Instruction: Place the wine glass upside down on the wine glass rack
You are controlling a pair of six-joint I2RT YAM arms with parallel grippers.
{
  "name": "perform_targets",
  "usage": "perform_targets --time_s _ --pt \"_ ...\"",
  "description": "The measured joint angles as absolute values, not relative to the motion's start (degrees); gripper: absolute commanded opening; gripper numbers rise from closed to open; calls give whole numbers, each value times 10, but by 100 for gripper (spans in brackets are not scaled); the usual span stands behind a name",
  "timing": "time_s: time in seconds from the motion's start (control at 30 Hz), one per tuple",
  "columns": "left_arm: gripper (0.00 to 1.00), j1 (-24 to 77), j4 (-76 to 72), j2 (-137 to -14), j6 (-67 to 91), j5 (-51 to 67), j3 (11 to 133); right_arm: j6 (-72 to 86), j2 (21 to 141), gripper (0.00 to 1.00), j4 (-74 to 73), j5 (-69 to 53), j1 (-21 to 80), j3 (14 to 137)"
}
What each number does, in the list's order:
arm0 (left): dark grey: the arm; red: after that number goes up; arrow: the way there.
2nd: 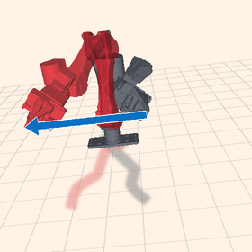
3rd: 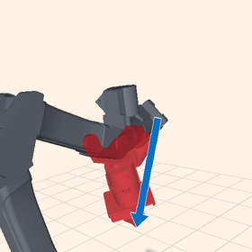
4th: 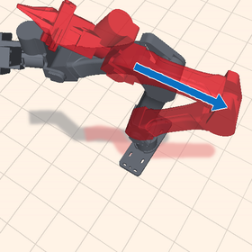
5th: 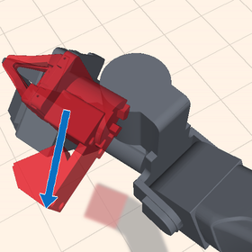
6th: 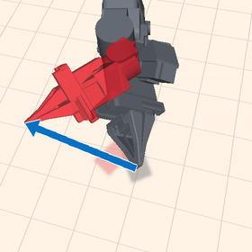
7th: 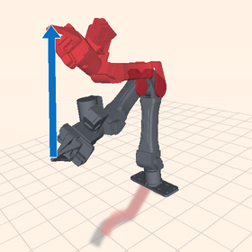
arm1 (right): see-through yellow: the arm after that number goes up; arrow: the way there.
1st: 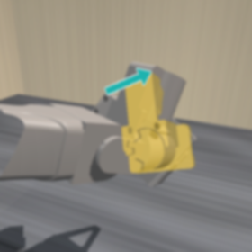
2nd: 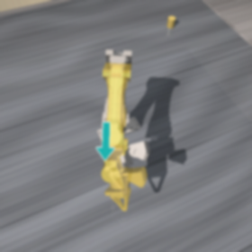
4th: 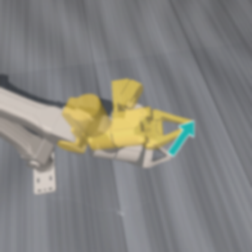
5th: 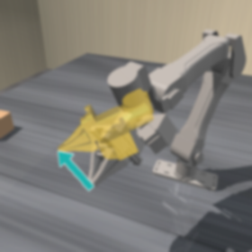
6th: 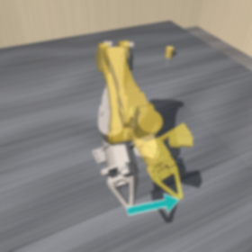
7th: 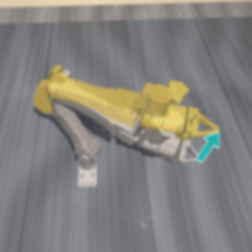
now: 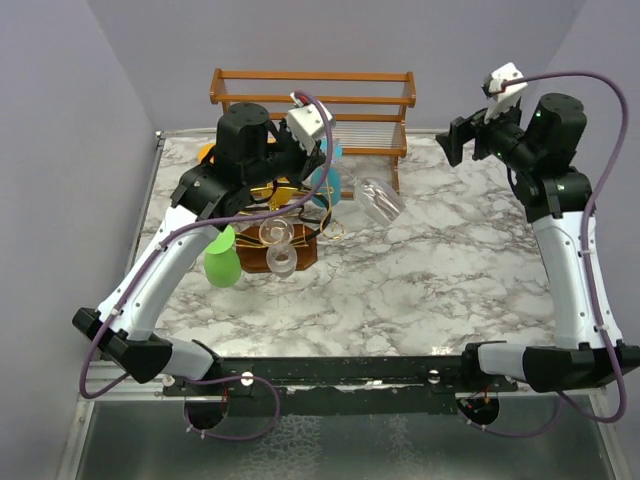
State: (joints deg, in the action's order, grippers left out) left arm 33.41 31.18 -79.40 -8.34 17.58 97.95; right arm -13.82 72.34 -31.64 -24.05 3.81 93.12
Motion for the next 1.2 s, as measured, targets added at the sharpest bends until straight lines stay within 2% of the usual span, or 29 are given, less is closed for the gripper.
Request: perform_targets --time_s 0.27,0.53,0.8,1.2 --pt "0 401 365 -795 -197 150 979 -149 740 95 -257 -152 38 786" --pt "0 483 383 -813 -291 79 978 -142 723 95 -206 -144 36 676" --pt "0 562 384 -855 -384 -38 943 -141 696 95 -180 -156 18 648" --pt "0 589 387 -867 -448 -130 922 -138 695 95 -171 -190 15 637"
